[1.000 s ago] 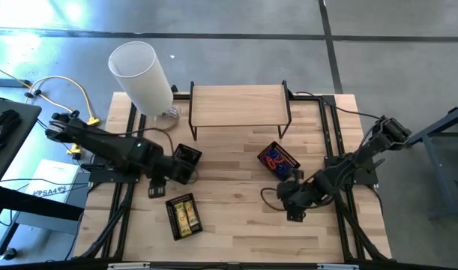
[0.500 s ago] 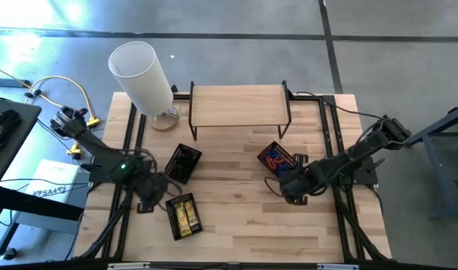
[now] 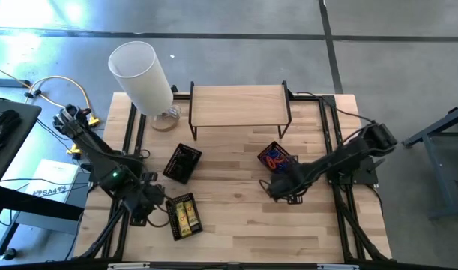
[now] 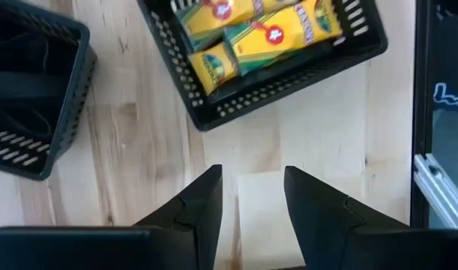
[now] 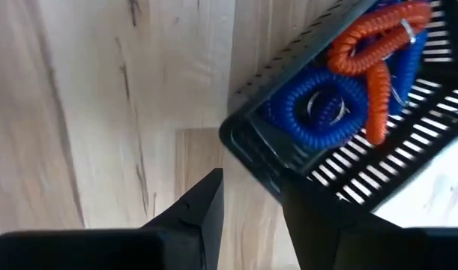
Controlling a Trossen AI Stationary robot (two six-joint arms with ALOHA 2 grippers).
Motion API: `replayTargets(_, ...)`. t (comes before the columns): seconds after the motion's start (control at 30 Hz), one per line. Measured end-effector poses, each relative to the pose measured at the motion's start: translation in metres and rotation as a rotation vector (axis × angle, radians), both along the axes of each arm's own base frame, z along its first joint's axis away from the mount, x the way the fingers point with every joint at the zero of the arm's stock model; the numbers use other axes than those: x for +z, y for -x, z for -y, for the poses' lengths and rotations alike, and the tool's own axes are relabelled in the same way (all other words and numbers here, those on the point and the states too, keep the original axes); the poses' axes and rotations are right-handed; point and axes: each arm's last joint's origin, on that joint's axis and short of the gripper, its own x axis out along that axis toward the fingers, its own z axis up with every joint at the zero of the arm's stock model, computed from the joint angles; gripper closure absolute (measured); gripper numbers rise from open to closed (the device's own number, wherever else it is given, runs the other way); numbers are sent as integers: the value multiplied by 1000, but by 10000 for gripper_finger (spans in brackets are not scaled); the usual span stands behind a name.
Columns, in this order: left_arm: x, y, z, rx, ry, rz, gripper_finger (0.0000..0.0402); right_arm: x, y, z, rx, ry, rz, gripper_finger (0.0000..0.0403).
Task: Pick & Place Office Desk Supplies
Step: Put the top right black bin with spring keychains on the shelf
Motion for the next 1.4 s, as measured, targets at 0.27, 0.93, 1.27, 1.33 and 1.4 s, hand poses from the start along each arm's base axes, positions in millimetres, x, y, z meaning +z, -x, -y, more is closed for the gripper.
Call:
replayTargets(0.27, 1, 0, 1, 14, -40, 56, 264, -18, -11, 8, 4, 12, -68, 289)
replayTargets(0.93, -12, -18, 20, -71, -65, 120, 264, -28, -22, 8, -50, -99, -126, 400)
replayTargets(1.27, -19, -25, 24, -58, -72, 106, 264, 65, -47, -26, -94, -126, 6, 401)
replayTargets(1.33, -19, -25, 24, -58, -72, 106, 264, 89, -52, -33, -79, -156, 68, 401)
replayTargets(1.4, -19, -24, 24, -61, -72, 106, 264, 112, -56, -37, -65, -168, 148, 401)
